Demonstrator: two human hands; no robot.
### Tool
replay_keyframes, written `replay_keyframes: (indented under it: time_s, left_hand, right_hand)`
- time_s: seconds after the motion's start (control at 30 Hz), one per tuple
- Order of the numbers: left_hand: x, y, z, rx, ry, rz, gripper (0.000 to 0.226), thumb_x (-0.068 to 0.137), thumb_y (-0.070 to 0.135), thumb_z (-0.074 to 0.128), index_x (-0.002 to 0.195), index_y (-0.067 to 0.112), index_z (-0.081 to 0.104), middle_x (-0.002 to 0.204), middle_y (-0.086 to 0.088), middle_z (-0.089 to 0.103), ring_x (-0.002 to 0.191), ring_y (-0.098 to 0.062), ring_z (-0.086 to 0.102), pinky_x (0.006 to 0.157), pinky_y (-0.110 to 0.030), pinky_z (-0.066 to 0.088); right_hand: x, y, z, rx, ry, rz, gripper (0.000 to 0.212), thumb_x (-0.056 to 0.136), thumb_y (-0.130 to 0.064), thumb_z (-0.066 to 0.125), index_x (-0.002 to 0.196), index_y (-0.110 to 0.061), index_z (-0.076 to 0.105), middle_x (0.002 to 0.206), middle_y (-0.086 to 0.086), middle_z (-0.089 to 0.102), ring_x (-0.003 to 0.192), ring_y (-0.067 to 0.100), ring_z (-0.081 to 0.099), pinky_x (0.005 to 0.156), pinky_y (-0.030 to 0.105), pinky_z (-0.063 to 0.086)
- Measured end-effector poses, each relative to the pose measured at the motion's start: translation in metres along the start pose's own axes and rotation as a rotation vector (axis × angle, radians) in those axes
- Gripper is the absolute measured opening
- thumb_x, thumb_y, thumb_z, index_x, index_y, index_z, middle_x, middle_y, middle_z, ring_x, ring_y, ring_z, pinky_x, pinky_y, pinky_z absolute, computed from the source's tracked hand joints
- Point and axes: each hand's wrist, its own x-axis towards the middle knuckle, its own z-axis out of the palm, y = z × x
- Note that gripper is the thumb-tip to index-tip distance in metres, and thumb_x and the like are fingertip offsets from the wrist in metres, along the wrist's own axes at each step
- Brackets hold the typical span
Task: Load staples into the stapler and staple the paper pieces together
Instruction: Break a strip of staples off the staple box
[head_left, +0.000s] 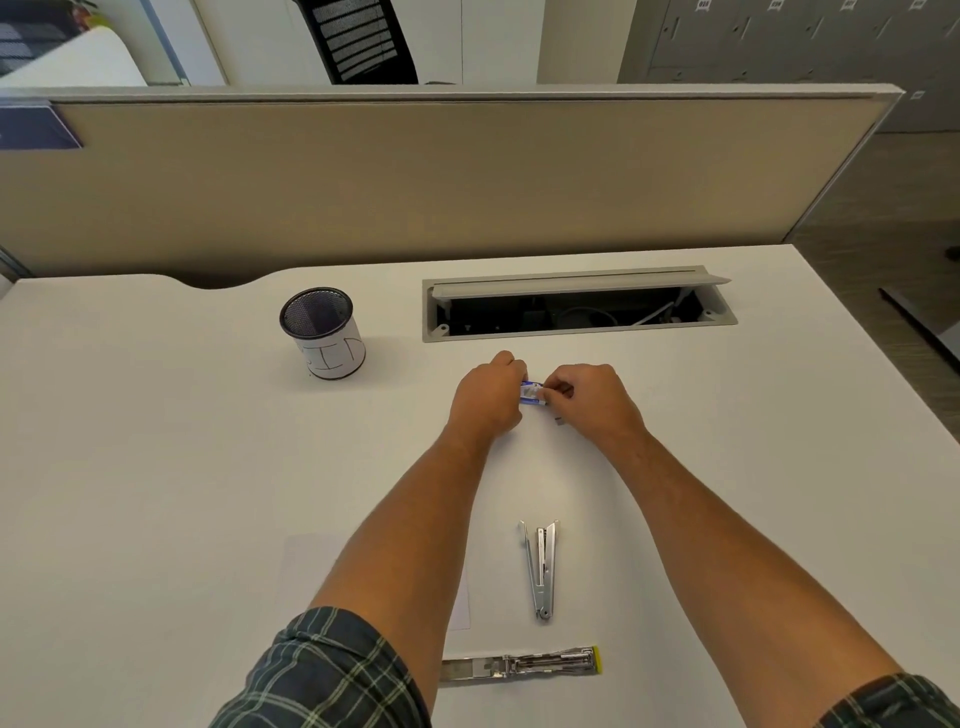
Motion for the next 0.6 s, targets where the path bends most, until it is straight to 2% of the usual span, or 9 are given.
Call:
replay_keyframes:
  time_s: [0.23,0.4,0.6]
  left_hand:
    - [-0.0013,0.0,-0.0006,-0.006,-0.003,-0.003,0.04,0.088,0.022,0.076,0.125,0.015,0.062,0.121,-0.007,0.059,0.099,-0.023,0.063,0.089,-0.03,0.054]
    - [-0.0021,0.0006,-0.0014,0.003,-0.004,0.003,0.043,0.087,0.023,0.076,0.128,0.017,0.061,0.122,-0.006,0.059,0.102,-0.025,0.063,0.088,-0.029,0.054]
    - [-0.0018,0.0005,-0.0012,0.001,-0.001,0.003,0.041,0.089,0.023,0.075,0.127,0.016,0.061,0.122,-0.007,0.059,0.101,-0.024,0.063,0.089,-0.03,0.055]
  right_hand:
    - [-0.0016,-0.0017,0.0003,-0.019,0.007,-0.002,0.028,0.098,-0.032,0.066,0.113,-0.01,0.076,0.103,0.011,0.077,0.08,0.022,0.071,0.084,0.035,0.06]
    - [-0.0039,-0.0007,-0.0015,-0.072,0.02,-0.04,0.028,0.097,-0.031,0.066,0.113,-0.011,0.076,0.103,0.01,0.077,0.081,0.021,0.069,0.077,0.029,0.057]
    - [-0.0017,0.0005,0.0024,-0.039,-0.016,-0.006,0.03,0.1,-0.03,0.063,0.118,-0.01,0.075,0.107,0.012,0.076,0.085,0.022,0.067,0.079,0.028,0.053]
